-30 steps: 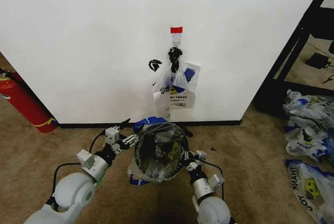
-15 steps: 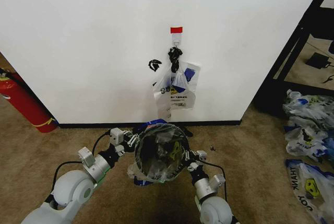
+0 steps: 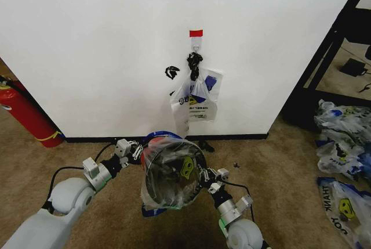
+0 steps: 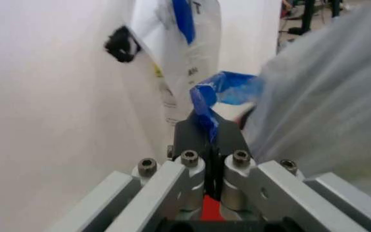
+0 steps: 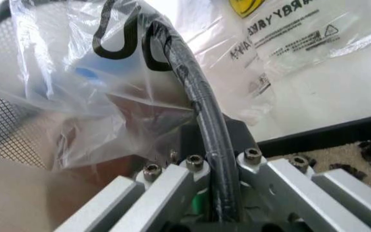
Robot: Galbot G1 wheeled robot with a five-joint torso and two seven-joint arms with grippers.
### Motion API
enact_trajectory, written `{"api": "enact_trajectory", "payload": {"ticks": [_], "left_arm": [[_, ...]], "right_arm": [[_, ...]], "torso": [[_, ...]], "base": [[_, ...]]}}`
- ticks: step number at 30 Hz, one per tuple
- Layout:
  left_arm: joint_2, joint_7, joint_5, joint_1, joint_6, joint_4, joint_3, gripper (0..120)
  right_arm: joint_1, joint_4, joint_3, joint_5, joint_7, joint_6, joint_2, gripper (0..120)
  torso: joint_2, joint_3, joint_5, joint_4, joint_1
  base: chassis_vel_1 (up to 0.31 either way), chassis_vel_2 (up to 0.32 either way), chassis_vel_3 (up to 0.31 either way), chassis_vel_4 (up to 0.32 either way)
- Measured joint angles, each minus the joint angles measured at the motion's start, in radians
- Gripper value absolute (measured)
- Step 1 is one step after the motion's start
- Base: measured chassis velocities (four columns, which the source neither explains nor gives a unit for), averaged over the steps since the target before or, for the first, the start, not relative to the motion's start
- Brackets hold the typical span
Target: Pick up the garbage bag from the wall and place it over the trash bin.
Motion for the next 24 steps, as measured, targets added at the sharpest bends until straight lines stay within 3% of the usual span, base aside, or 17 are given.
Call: {"api": "enact_trajectory", "payload": {"ticks": [5,11,13,19,24], "left_arm": [[-0.021,0.025,-0.001,0.024,-0.042,0.014,0.010,0],[-0.027,0.027,-0.056,0.042,-0.092,0.069,-0.002,25],[-0.026,0.049,-0.076,0.044,-0.096,0.079,-0.013,29],[-0.017,0.312,-0.126,0.032,-0.110,0.150,-0.068,55],[-0.026,0.277,-0.132,0.025,-0.134,0.182,-0.071,70]], "right_arm": [[-0.005,0.012,-0.009,0.030,0.006,-0.010,0.002,0],[-0.016,0.039,-0.025,0.092,0.085,-0.037,0.010,0],[-0.016,0.042,-0.026,0.094,0.108,-0.042,0.012,0],[-0.016,0.054,-0.029,0.103,0.198,-0.065,0.018,0],[-0.023,0.073,-0.031,0.101,0.241,-0.088,0.016,0]], "torso": [[0.000,0.000,0.0000,0.0005,0.000],[0.000,0.000,-0.0002,0.0004,0.000],[0.000,0.000,-0.0003,0.0003,0.000],[0.000,0.000,0.0000,0.0002,0.000],[0.000,0.000,-0.0001,0.0003,0.000]], "base": [[0.000,0.000,0.000,0.000],[0.000,0.000,0.000,0.000],[0.000,0.000,0.000,0.000],[0.000,0.000,0.000,0.000],[0.000,0.000,0.000,0.000]]}}
